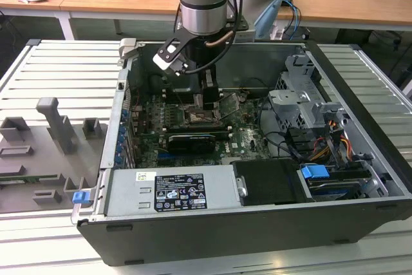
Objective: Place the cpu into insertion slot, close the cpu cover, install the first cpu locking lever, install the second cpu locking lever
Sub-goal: 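Place the cpu into insertion slot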
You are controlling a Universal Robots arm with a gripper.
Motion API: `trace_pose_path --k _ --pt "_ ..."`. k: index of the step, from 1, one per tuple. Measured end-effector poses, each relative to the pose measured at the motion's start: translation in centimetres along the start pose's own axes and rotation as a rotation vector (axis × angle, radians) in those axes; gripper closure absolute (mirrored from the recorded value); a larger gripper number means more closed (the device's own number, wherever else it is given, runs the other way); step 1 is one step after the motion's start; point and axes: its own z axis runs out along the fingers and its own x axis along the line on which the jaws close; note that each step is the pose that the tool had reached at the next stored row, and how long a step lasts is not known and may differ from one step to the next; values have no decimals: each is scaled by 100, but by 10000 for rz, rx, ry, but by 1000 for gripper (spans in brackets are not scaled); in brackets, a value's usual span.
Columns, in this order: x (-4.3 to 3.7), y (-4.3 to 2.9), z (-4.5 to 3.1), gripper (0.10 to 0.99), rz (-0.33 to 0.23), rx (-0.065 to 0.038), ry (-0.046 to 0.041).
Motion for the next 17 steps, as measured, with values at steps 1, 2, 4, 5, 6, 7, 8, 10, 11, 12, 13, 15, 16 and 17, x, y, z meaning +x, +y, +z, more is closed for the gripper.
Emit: trace_pose_path --k 1,2,4,5,6,7,8,10,11,12,13,15,16,17 --pt "9 -11 20 561 0 -1 2" --pt "17 -30 45 561 -1 0 1" --pt "31 -50 86 561 0 0 -1" --pt "41 -53 104 561 1 1 -2" --pt "53 -55 123 561 0 1 -2" --pt "67 -57 144 561 0 0 0" --pt "96 -61 176 561 1 0 -1" --pt "136 -65 226 561 0 -1 0" --pt "147 -68 245 561 8 -2 1" --pt "158 -73 269 561 38 0 -4" --pt "166 -78 289 561 73 -1 -8" --pt "184 -101 352 561 149 -3 -15" --pt "188 -105 370 561 164 -3 -16" --pt "190 -107 386 561 177 -2 -19"
